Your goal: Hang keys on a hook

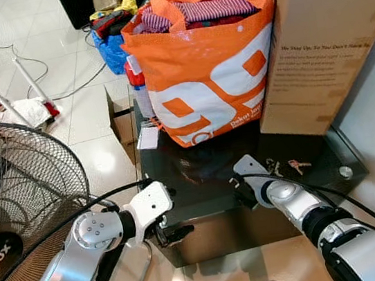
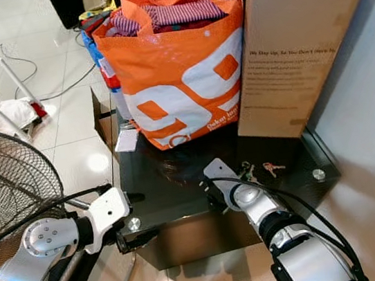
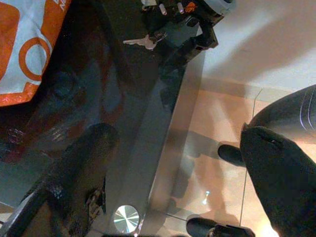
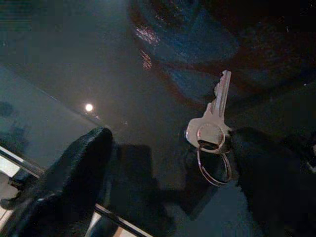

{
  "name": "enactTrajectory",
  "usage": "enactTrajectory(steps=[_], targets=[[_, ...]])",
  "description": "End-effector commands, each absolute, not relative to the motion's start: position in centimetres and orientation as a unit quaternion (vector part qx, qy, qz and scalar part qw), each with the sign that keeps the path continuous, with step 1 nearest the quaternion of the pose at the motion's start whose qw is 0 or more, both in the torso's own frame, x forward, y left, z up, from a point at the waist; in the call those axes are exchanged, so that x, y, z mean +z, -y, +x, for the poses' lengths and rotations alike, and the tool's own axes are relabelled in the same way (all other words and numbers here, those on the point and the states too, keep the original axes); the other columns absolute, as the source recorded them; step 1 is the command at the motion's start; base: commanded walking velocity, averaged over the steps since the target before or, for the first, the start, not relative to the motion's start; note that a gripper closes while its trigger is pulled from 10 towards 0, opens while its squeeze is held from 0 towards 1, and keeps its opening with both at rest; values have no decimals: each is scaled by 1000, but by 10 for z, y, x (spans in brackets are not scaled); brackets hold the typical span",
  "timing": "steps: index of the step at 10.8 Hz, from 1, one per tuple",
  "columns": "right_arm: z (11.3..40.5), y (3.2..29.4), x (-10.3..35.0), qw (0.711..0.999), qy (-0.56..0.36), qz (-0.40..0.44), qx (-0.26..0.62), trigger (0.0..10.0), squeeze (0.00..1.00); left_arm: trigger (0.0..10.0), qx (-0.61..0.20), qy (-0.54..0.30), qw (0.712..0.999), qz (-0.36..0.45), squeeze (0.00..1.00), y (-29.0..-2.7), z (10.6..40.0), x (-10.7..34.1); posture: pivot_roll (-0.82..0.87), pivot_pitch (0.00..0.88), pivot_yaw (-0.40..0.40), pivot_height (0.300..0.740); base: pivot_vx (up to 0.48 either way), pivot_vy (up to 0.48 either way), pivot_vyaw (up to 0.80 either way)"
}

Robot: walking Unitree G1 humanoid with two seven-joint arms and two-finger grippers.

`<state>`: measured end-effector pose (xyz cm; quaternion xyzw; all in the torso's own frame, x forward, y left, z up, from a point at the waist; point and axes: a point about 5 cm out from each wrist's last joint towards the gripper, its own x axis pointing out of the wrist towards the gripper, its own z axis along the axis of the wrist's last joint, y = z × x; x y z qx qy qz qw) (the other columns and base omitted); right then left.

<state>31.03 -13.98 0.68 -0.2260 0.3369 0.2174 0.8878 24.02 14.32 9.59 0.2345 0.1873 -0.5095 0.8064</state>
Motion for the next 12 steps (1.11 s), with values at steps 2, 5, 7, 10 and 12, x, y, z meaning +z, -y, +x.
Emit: enactTrajectory(steps=[2, 5, 7, 10, 12], targets=[[309, 150, 5, 883, -349, -237, 205, 4157, 0, 10000, -513, -195, 802, 237, 1000, -143, 239, 94, -89, 134, 98, 740, 0, 0, 0], [316, 153, 14, 882, -339, -249, 213, 10000, 0, 10000, -513, -194, 803, 235, 1000, -142, 239, 93, -95, 120, 91, 740, 0, 0, 0], [315, 156, 12, 869, -353, -265, 223, 10000, 0, 10000, -513, -194, 803, 235, 1000, -141, 239, 92, -97, 114, 90, 740, 0, 0, 0], [311, 164, 9, 848, -381, -288, 230, 10000, 0, 10000, -515, -194, 801, 234, 1000, -140, 240, 92, -105, 104, 92, 740, 0, 0, 0], [309, 172, 8, 837, -399, -300, 225, 10000, 0, 10000, -517, -192, 801, 235, 1000, -139, 241, 91, -110, 100, 92, 740, 0, 0, 0]])
